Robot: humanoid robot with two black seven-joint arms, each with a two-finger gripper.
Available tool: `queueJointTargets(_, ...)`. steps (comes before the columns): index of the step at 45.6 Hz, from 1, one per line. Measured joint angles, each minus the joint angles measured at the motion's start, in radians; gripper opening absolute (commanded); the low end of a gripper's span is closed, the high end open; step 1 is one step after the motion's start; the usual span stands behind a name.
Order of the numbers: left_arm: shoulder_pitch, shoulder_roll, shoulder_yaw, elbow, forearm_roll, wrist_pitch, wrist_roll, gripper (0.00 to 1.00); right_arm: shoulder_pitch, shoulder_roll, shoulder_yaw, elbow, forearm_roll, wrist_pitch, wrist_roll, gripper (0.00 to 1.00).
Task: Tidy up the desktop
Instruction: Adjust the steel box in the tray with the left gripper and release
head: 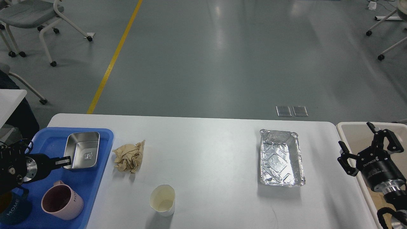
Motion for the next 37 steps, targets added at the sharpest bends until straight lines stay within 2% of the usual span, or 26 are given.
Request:
queueJointTargets(5, 0.002, 0.000, 0.004, 0.000, 0.004, 0.001, 0.002, 0.52, 0.001, 0.000, 0.000, 0.000, 0.000, 0.000, 0.000, 1.00)
queueJointTargets(10, 0.004, 0.000, 0.025, 0.000, 0.009, 0.001, 0.012, 0.25, 0.001, 0.001, 0.001, 0.000, 0.000, 0.000, 0.000, 1.00)
queueJointTargets(15, 0.004, 0.001, 0.050, 0.000, 0.009, -0.001, 0.016, 0.10, 0.002, 0.002, 0.001, 0.000, 0.000, 0.000, 0.000, 1.00)
queueJointTargets(17, 0.004, 0.002, 0.054, 0.000, 0.007, -0.001, 0.016, 0.09, 0.002, 0.002, 0.001, 0.000, 0.000, 0.000, 0.000, 1.00)
queueJointTargets(19, 0.003, 0.002, 0.055, 0.000, 0.006, -0.001, 0.015, 0.11, 0.002, 0.003, 0.001, 0.000, 0.000, 0.000, 0.000, 1.00)
queueJointTargets(21, 0.002, 0.002, 0.055, 0.001, 0.005, 0.000, 0.014, 0.18, 0.002, 0.003, 0.001, 0.000, 0.000, 0.000, 0.000, 1.00)
queueJointTargets(22, 0.002, 0.002, 0.055, 0.002, 0.005, 0.000, 0.014, 0.27, 0.002, 0.003, 0.001, 0.000, 0.000, 0.000, 0.000, 1.00)
queueJointTargets(25, 0.000, 0.002, 0.055, 0.004, 0.003, 0.005, 0.016, 0.71, 0.002, 0.004, 0.001, 0.000, 0.000, 0.000, 0.000, 1.00)
queueJointTargets(26, -0.001, 0.002, 0.053, 0.005, 0.002, 0.007, 0.017, 0.78, 0.002, 0.004, 0.001, 0.000, 0.000, 0.000, 0.000, 1.00)
queueJointTargets(32, -0.010, 0.001, 0.038, 0.028, -0.002, 0.016, 0.022, 0.90, 0.002, 0.003, 0.001, 0.000, 0.000, 0.000, 0.000, 1.00)
queueJointTargets(37, -0.011, 0.001, 0.018, 0.035, -0.004, 0.016, 0.022, 0.95, 0.002, 0.001, 0.001, 0.000, 0.000, 0.000, 0.000, 1.00)
